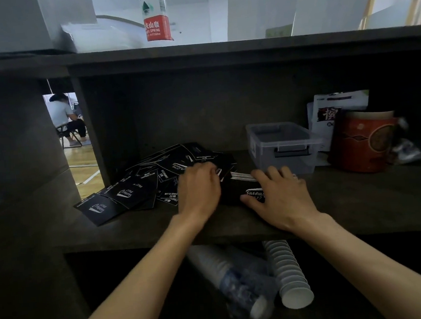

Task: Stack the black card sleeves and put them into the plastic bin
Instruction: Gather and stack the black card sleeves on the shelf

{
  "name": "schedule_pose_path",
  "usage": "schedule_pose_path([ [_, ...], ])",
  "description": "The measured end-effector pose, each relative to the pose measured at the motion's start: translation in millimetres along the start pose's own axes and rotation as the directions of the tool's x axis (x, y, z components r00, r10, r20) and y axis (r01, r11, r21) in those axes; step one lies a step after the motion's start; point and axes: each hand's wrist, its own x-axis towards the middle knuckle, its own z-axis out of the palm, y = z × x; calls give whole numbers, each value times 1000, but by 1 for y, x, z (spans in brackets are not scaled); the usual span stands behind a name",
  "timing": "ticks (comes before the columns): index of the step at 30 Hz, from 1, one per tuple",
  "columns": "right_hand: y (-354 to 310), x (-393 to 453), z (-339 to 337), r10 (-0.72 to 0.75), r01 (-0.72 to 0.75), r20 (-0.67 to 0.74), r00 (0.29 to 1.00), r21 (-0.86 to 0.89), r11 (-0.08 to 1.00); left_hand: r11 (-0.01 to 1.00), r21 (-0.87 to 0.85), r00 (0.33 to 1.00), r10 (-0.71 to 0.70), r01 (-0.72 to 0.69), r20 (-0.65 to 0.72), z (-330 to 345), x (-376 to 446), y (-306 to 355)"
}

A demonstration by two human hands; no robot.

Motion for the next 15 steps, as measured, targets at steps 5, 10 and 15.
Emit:
schedule_pose_path([
  [5, 0, 0, 3, 1, -1, -36, 999, -5, 1000, 959, 214, 975, -205, 184, 83, 17, 44, -22],
  [10, 2, 0, 4, 1, -1, -35, 999, -5, 1000, 963, 266, 889, -160, 45, 428, 35, 74, -35],
  [15, 1, 0, 5, 10, -10, -40, 999, 14, 1000, 946, 320, 928, -74, -51, 366, 37, 65, -46],
])
